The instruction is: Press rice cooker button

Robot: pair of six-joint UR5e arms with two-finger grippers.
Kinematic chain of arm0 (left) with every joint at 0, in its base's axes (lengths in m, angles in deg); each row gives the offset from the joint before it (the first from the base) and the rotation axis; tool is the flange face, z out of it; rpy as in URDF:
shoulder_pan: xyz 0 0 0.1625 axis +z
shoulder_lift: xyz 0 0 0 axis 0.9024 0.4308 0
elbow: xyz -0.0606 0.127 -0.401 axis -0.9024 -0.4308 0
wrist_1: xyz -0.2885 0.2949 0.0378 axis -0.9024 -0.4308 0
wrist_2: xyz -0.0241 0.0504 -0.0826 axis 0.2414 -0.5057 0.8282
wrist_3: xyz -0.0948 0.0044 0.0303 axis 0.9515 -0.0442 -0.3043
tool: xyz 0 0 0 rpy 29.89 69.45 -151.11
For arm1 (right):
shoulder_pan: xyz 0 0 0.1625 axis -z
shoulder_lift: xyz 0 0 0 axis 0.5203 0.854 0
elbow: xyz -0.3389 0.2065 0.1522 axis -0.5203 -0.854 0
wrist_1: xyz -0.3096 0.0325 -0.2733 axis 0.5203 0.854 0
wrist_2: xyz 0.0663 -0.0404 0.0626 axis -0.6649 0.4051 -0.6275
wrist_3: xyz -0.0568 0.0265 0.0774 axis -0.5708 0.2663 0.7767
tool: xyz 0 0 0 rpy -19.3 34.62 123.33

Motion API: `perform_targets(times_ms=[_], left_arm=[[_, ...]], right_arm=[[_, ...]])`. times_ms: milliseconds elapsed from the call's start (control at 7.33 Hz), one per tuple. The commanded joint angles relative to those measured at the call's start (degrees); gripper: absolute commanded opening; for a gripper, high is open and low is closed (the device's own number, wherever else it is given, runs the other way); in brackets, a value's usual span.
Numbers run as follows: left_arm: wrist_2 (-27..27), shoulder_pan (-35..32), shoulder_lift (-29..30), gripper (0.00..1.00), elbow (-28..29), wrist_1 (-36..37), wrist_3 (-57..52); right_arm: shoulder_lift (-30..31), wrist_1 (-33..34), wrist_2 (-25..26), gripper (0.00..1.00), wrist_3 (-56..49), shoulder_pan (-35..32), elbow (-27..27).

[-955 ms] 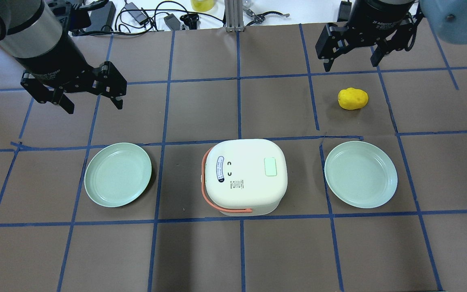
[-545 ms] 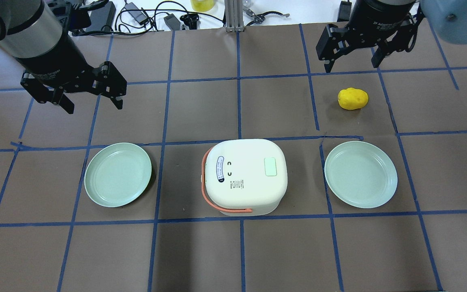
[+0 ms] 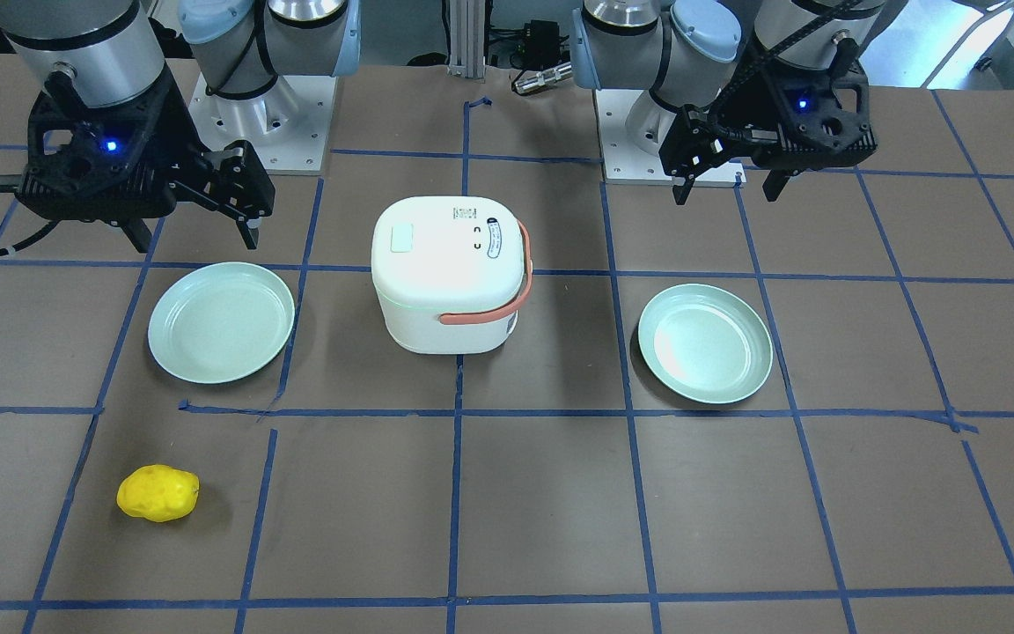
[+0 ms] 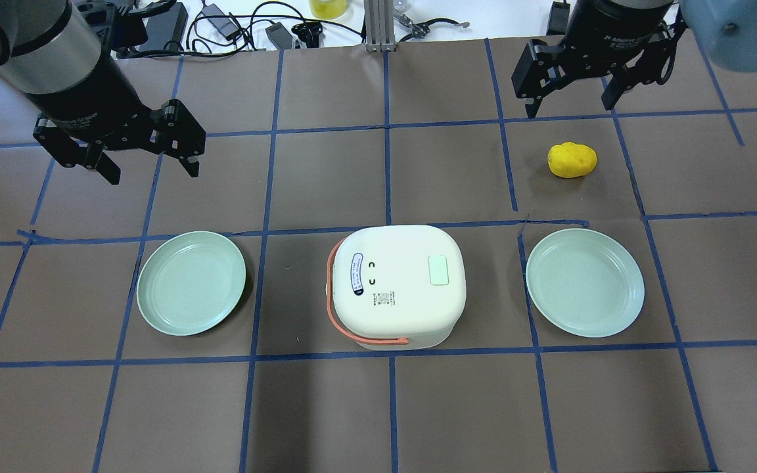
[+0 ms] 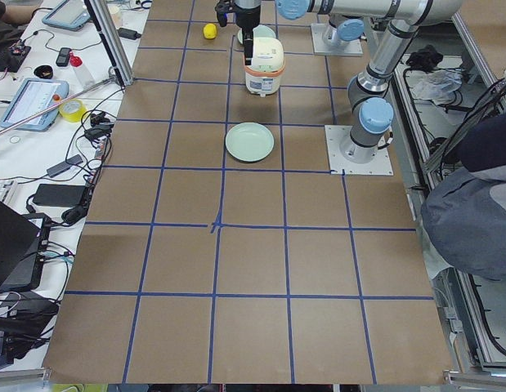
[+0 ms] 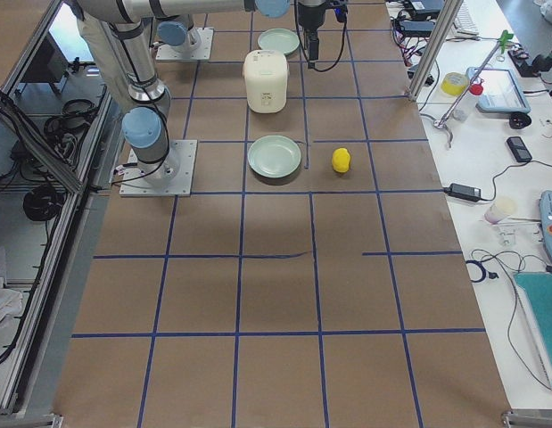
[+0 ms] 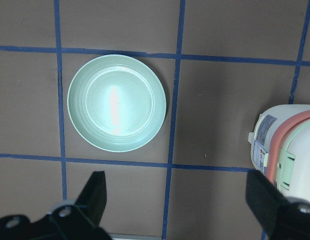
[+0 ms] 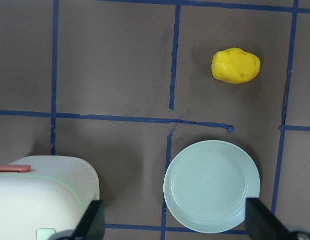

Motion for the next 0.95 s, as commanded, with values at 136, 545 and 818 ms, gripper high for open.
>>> perform_targets(times_ms=[136, 545, 818], left_arm=[[0.0, 0.0, 0.0, 1.0, 0.0, 0.0, 0.0], [0.0, 0.0, 0.0, 1.0, 0.0, 0.0, 0.0], [0.0, 0.0, 0.0, 1.0, 0.0, 0.0, 0.0]], right_arm=[[0.1, -0.2, -0.4, 0.49, 0.4, -0.3, 0.3], [0.3, -3.7, -7.1, 0.27, 5.8, -3.8, 3.2], [0.1, -2.4, -6.6, 0.1, 8.3, -8.0, 7.7]])
